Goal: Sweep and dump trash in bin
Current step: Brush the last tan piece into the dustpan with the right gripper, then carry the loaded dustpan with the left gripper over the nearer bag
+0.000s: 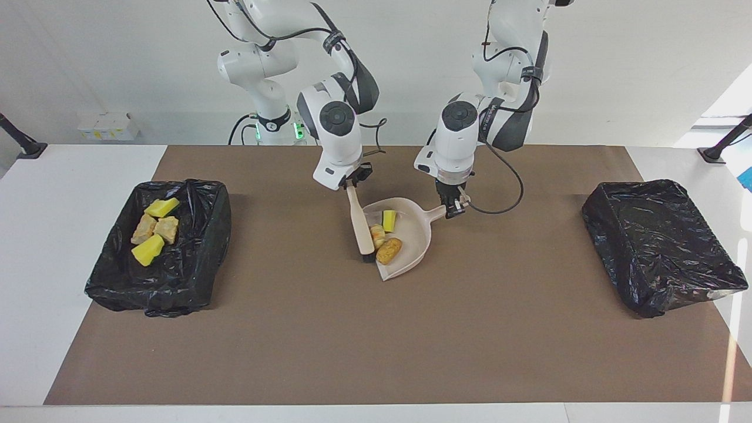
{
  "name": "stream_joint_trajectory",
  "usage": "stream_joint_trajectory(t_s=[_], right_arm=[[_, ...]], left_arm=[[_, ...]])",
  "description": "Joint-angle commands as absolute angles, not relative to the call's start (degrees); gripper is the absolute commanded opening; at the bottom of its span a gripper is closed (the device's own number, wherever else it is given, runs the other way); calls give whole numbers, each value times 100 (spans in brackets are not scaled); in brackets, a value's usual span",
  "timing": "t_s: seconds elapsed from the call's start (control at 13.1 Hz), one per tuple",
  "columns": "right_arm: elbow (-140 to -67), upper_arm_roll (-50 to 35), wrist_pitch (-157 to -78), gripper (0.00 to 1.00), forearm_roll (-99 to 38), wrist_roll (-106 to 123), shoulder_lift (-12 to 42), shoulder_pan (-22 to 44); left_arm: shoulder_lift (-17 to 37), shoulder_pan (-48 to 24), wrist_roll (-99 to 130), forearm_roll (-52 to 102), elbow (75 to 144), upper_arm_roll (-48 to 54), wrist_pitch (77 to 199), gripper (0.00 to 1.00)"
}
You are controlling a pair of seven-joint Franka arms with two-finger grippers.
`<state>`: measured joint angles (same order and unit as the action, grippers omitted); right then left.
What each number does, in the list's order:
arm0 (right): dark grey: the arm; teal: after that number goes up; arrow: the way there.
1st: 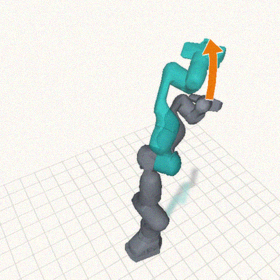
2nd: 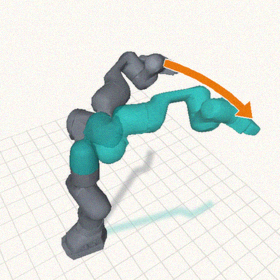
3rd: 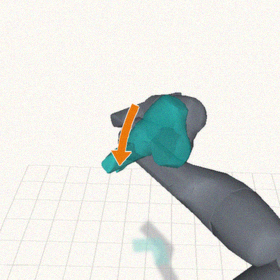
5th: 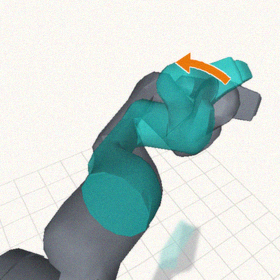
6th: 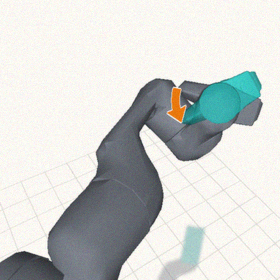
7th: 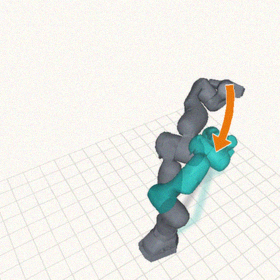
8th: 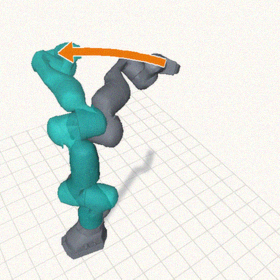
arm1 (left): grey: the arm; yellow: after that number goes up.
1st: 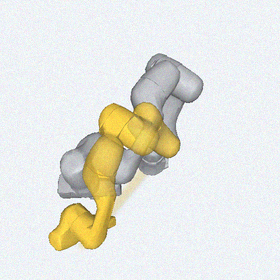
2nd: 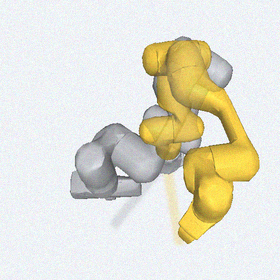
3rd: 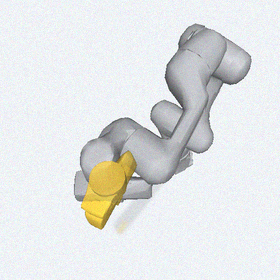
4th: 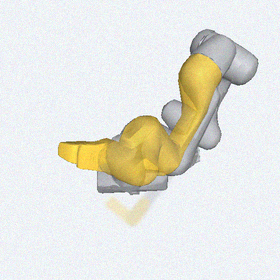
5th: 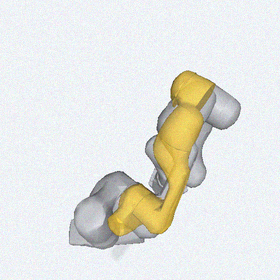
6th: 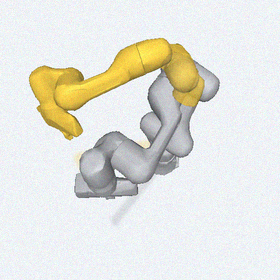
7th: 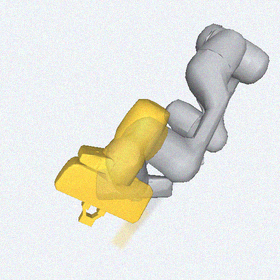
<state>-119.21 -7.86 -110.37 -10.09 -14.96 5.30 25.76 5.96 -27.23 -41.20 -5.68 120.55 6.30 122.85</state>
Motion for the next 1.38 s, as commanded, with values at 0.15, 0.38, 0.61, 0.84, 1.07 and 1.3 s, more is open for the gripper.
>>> stream_joint_trajectory(t_s=[0.15, 0.38, 0.61, 0.84, 1.07, 1.3], right_arm=[[-12138, -782, -11040, 0, -1160, -1907, 115, 2988], [-12147, -747, -10716, 0, -1160, -2004, -131, 2901], [-12155, -729, -10372, 0, -1143, -1951, -333, 2541], [-12164, -729, -10292, 0, -1072, -2021, -395, 2364], [-12173, -721, -10301, 0, -1063, -2153, -500, 2216], [-12173, -721, -10301, 0, -1063, -2320, -518, 2197]], left_arm=[[404, -2795, -4200, -650, 12296, 580, 12480, 0], [474, -2594, -4490, -598, 12252, 580, 12717, 0], [536, -2435, -4658, -554, 12173, 580, 12727, 0], [598, -2303, -4938, -431, 12068, 571, 12709, 0], [501, -1803, -5631, -160, 11997, 580, 12630, 0], [449, -1329, -6413, 263, 11848, 589, 12568, 0]])
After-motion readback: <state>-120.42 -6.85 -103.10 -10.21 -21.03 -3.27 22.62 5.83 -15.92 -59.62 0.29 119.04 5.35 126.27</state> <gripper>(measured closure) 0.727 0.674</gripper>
